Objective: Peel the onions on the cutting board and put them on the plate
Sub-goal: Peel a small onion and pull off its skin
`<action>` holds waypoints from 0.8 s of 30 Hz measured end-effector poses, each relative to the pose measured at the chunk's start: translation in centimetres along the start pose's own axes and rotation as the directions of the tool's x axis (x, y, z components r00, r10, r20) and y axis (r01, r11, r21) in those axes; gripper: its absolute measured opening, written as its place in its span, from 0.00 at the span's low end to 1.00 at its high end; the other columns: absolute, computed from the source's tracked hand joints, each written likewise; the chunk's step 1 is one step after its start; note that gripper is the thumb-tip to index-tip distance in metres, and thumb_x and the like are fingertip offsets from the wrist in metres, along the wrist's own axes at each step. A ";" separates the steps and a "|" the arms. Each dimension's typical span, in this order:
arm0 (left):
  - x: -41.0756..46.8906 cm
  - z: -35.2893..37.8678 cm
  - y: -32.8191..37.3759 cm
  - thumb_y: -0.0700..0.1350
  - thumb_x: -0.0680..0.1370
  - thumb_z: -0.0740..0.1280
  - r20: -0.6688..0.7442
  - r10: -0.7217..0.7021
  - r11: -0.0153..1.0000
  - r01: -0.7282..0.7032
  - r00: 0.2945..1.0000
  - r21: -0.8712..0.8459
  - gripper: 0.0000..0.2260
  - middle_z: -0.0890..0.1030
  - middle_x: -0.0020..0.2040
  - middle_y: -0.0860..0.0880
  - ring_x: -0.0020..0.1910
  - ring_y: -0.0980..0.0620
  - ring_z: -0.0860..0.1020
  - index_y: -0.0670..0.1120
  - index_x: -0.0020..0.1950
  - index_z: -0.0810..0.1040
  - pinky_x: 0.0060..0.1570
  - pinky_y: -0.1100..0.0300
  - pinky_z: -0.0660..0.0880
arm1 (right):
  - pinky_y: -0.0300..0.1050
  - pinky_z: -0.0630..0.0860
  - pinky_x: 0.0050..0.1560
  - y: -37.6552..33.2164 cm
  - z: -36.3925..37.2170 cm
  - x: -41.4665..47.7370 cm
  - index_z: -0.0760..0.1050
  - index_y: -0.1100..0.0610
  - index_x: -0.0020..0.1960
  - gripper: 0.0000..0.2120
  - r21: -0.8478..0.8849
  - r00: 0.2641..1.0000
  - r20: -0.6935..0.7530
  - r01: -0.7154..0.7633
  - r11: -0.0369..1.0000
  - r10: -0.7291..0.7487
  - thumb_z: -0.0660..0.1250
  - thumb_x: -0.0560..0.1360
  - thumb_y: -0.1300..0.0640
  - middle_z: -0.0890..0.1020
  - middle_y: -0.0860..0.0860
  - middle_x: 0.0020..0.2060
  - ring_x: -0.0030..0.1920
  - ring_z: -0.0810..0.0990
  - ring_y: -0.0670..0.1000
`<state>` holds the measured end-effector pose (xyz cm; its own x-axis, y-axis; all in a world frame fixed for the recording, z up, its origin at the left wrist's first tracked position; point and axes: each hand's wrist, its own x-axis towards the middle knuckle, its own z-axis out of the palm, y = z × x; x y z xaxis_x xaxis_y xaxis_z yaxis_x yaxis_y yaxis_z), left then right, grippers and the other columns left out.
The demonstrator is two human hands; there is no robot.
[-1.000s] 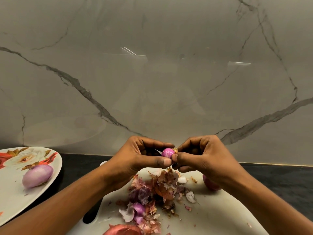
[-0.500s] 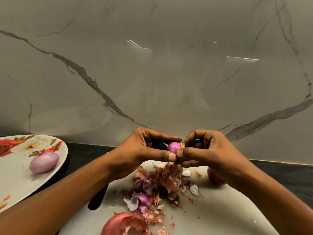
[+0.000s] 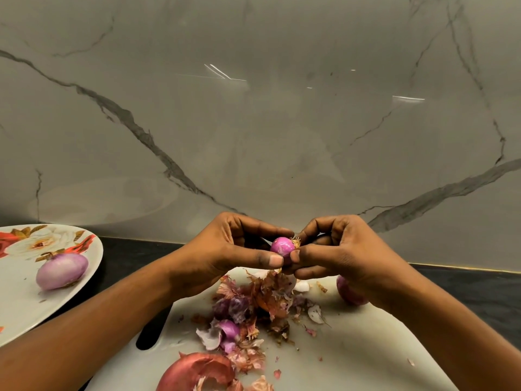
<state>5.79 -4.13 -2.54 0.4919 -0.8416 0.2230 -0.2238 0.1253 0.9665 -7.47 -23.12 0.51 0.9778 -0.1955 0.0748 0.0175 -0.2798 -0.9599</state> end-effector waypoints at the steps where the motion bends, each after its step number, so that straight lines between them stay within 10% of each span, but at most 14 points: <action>1: 0.0 0.0 0.0 0.35 0.73 0.77 0.001 0.004 1.000 -0.004 1.000 -0.004 0.21 0.86 0.60 0.39 0.63 0.38 0.83 0.41 0.66 0.83 0.66 0.46 0.79 | 0.49 0.87 0.46 0.0 0.0 0.0 0.80 0.67 0.52 0.08 0.008 1.000 -0.009 0.003 1.000 -0.003 0.75 0.74 0.70 0.88 0.64 0.43 0.45 0.89 0.62; 12: 0.2 0.0 -0.2 0.35 0.71 0.76 -0.074 0.033 0.994 -0.040 0.997 -0.106 0.20 0.86 0.59 0.39 0.60 0.38 0.85 0.43 0.63 0.85 0.62 0.51 0.82 | 0.46 0.87 0.43 0.0 -0.1 0.1 0.83 0.68 0.53 0.06 0.146 0.998 -0.056 0.017 0.989 -0.009 0.68 0.79 0.69 0.87 0.65 0.45 0.46 0.89 0.63; 18: 0.2 0.3 -0.4 0.36 0.70 0.77 -0.120 0.073 0.996 -0.078 0.990 -0.038 0.21 0.87 0.57 0.40 0.58 0.39 0.85 0.42 0.63 0.84 0.61 0.50 0.83 | 0.42 0.86 0.42 0.0 0.2 0.1 0.86 0.62 0.51 0.17 0.060 0.995 -0.083 0.066 0.996 -0.061 0.77 0.65 0.55 0.89 0.60 0.43 0.45 0.90 0.58; 24: 0.2 0.4 -0.5 0.36 0.70 0.77 -0.110 0.075 0.996 -0.079 0.991 -0.036 0.22 0.87 0.58 0.41 0.59 0.40 0.85 0.43 0.64 0.84 0.61 0.50 0.82 | 0.43 0.86 0.41 0.3 0.3 0.1 0.86 0.63 0.48 0.06 0.061 0.986 -0.146 0.090 0.994 -0.080 0.76 0.72 0.64 0.89 0.60 0.41 0.43 0.90 0.59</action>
<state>5.67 -4.60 -3.03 0.5631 -0.7672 0.3071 -0.2319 0.2100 0.9498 -7.30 -22.98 0.17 0.9323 -0.3076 0.1902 0.1182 -0.2379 -0.9641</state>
